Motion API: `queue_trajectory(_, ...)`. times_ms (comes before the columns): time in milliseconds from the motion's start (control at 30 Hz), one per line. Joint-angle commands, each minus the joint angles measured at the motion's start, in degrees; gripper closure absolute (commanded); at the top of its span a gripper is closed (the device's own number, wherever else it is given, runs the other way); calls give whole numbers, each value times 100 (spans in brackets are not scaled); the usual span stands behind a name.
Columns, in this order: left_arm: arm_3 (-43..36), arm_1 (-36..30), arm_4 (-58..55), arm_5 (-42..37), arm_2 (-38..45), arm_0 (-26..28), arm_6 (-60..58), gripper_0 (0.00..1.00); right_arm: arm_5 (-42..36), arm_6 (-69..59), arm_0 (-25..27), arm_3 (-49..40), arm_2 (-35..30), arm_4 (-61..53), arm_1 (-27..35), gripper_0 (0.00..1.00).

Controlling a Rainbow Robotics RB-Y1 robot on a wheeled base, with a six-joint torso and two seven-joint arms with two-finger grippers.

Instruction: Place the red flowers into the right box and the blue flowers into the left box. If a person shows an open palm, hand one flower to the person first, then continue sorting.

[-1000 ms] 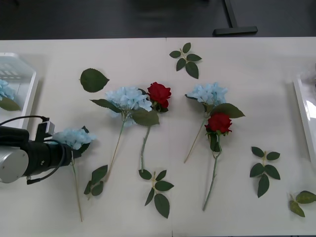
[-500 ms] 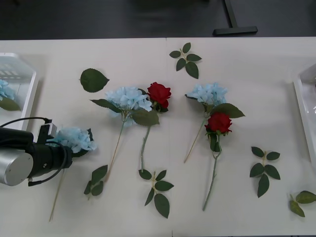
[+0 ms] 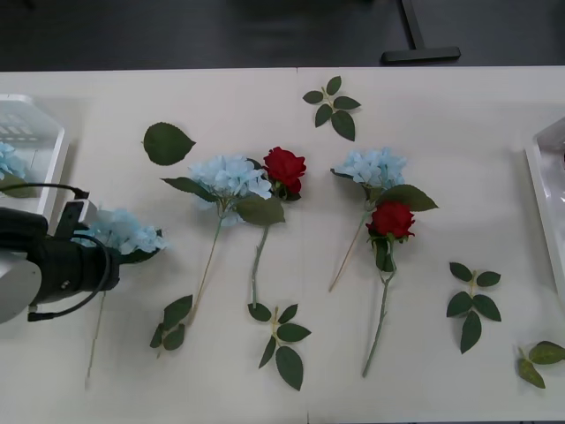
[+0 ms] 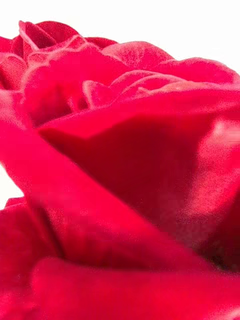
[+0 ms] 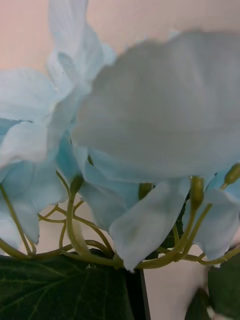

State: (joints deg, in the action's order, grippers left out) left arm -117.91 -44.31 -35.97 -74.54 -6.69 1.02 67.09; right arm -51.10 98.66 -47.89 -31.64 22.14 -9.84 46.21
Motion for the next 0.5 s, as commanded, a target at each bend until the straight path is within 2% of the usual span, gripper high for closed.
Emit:
queue_trajectory(33,-1146,-947,-490,-1177,1152,-164,-293,100,-67,127,-247,9,-289,-88,-42,28)
queue_trajectory(200,-1278,-1747,-499,-1871,1943,-173,138,100,-506,267,-493,-26,-369,-616,-42,20)
queue_trajectory(267,-1067,-2046,-393,-1854,2110,-173,516,100,-778,434,-652,-44,-430,-941,-42,16)
queue_trajectory(400,-443,-2424,-129,-1564,2119,-296,1131,100,-1350,821,-915,-193,-571,-1583,19,14)
queue_trajectory(500,374,-2494,81,-1177,2066,-524,1685,100,-1983,1173,-1047,-562,-632,-2180,213,11)
